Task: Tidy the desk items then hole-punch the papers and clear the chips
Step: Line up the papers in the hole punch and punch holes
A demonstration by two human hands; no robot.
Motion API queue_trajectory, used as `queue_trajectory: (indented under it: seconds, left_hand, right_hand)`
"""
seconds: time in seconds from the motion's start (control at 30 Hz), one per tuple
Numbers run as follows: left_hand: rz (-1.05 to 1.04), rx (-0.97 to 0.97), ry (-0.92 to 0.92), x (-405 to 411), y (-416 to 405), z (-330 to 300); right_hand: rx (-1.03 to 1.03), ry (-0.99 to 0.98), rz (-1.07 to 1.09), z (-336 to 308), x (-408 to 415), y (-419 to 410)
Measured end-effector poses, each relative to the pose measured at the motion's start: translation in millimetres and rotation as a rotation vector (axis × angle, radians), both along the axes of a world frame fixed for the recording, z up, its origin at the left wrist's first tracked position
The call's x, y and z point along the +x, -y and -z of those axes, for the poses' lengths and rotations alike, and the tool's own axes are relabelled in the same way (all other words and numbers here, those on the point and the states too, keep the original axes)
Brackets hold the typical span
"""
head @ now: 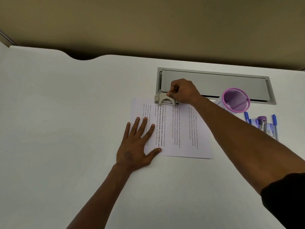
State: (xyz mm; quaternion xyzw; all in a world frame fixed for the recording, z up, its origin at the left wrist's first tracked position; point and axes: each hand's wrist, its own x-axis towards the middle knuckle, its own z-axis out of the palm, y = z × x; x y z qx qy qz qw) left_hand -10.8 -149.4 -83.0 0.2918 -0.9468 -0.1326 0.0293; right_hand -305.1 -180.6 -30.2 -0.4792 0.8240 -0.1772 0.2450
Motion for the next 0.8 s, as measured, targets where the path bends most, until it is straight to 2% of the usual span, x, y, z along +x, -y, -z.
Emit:
queue_trajectory:
  seconds: [0.47, 0.8]
  left_hand:
    - [0.004, 0.006, 0.001, 1, -1, -5]
    - [-0.010, 0.007, 0.004, 1, -1, -6]
  right_hand:
    - [0.061, -0.082, 0.026, -3, 9, 0]
    - [0.078, -0.140, -0.092, -17, 3, -12]
